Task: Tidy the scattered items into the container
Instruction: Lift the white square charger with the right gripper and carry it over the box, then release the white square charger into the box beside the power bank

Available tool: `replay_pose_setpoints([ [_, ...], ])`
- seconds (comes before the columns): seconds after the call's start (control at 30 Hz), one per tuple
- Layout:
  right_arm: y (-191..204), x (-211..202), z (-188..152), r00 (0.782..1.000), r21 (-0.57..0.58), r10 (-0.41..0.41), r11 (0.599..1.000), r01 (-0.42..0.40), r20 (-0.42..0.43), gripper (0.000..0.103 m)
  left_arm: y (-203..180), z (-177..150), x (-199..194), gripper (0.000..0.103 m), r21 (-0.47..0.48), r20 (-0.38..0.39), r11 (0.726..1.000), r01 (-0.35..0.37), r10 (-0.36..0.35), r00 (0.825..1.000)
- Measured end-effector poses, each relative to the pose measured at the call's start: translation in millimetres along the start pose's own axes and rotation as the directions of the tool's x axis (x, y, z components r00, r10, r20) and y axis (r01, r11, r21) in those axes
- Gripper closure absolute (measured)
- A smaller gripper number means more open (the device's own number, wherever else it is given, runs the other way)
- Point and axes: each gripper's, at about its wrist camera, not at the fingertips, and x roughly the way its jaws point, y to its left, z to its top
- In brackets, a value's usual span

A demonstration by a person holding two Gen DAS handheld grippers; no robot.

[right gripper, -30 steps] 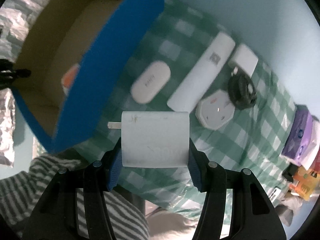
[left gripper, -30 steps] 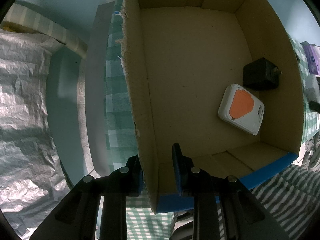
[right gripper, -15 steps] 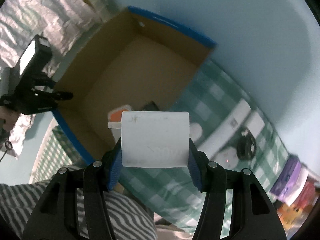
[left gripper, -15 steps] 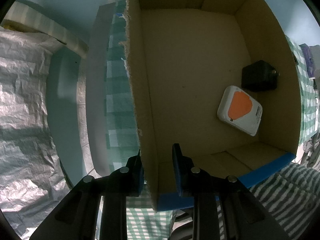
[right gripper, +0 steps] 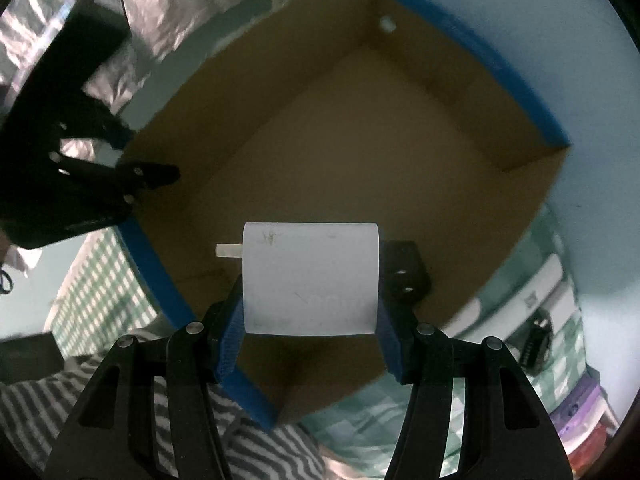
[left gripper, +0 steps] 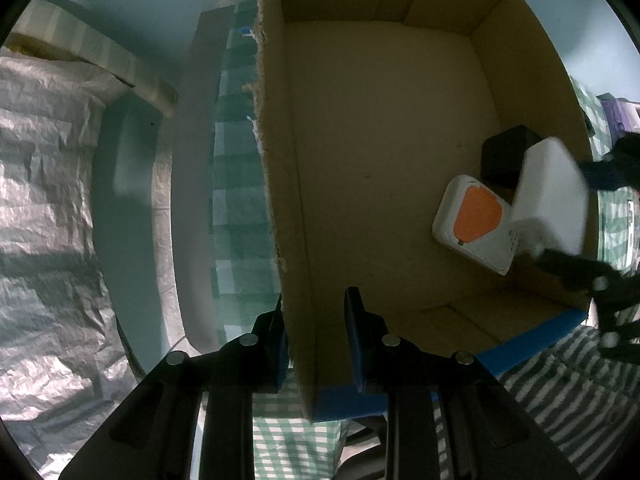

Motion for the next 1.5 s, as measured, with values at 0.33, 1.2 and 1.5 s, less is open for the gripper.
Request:
replay_pose_setpoints([
  [0.33,8,38,-4,0.997,0.0,-0.018,1.0,0.018,-0.081,0.045,0,0,0,0.079,0.0,-0.001,1.0,-0.001,0.001,1.0],
  [1.2,-19,-42,-9,0.997,0.108,0.016,0.994,-0.024,0.074,0.044,7,1,1,0.079,0.008,-0.002,1.0,0.013,-0.013,1.0],
  [1.5,-41,-82,-25,0.991,0.18,-0.002,0.983,-0.023,0.137,0.044,11,0,-1,0.079,0.001,-0.002,1.0,0.02,-0.02,1.0],
])
